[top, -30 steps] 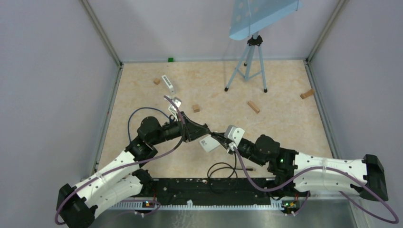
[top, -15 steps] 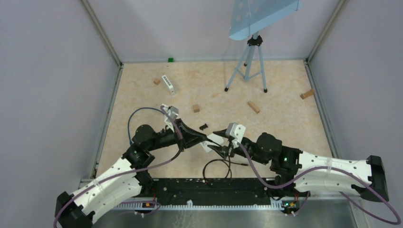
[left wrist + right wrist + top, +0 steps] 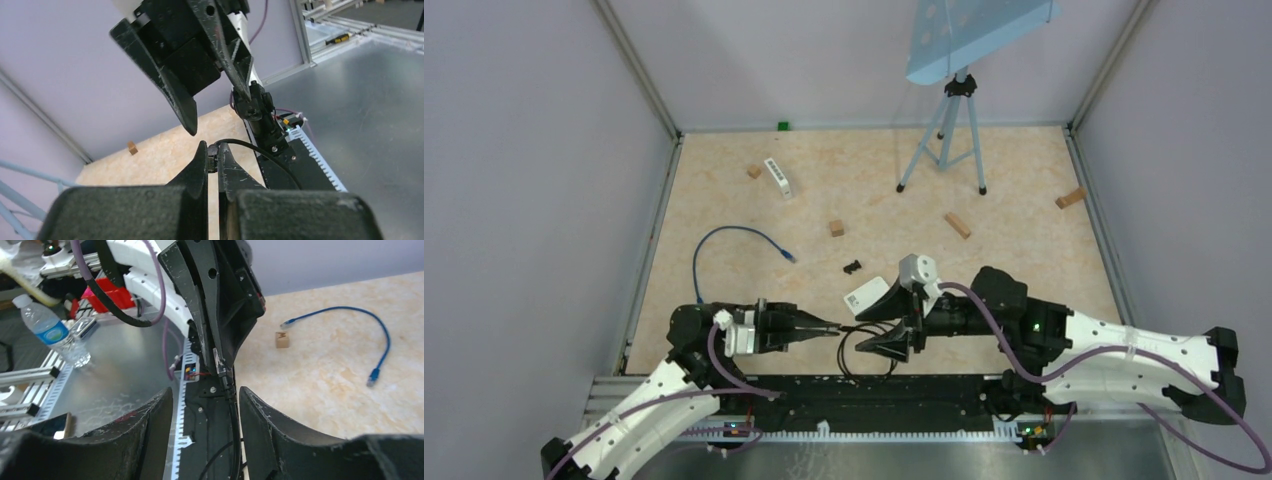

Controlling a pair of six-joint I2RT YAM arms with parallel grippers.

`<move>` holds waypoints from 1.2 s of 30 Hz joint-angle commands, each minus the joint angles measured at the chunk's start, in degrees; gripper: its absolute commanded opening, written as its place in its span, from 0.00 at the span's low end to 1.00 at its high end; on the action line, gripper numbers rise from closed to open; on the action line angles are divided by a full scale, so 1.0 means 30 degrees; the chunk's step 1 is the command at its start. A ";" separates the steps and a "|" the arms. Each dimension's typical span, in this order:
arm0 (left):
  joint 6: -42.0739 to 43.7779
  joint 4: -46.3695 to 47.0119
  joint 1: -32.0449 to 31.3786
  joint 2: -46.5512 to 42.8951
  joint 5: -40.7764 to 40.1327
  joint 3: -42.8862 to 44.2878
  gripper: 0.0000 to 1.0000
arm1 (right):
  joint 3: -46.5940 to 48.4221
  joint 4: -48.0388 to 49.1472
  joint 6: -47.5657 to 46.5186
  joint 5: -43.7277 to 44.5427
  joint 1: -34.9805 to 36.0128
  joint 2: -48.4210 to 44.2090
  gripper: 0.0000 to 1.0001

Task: Insert the plug into the switch port
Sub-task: Pick up the connector from the center of the board.

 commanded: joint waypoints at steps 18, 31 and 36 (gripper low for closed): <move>0.6902 -0.3608 -0.0128 -0.0195 0.5537 0.1543 0.00 | 0.0888 0.3378 0.2164 -0.4368 -0.0196 0.3445 0.25; 0.5119 -0.4276 -0.0138 -0.0767 0.1182 0.1354 0.99 | -0.0322 0.2129 -0.1064 -0.0677 -0.0210 0.1522 0.00; 0.2327 -0.3242 -0.0131 -0.2321 -0.1152 0.0371 0.99 | 0.0026 0.0448 -0.3661 0.0470 -0.0211 0.0621 0.00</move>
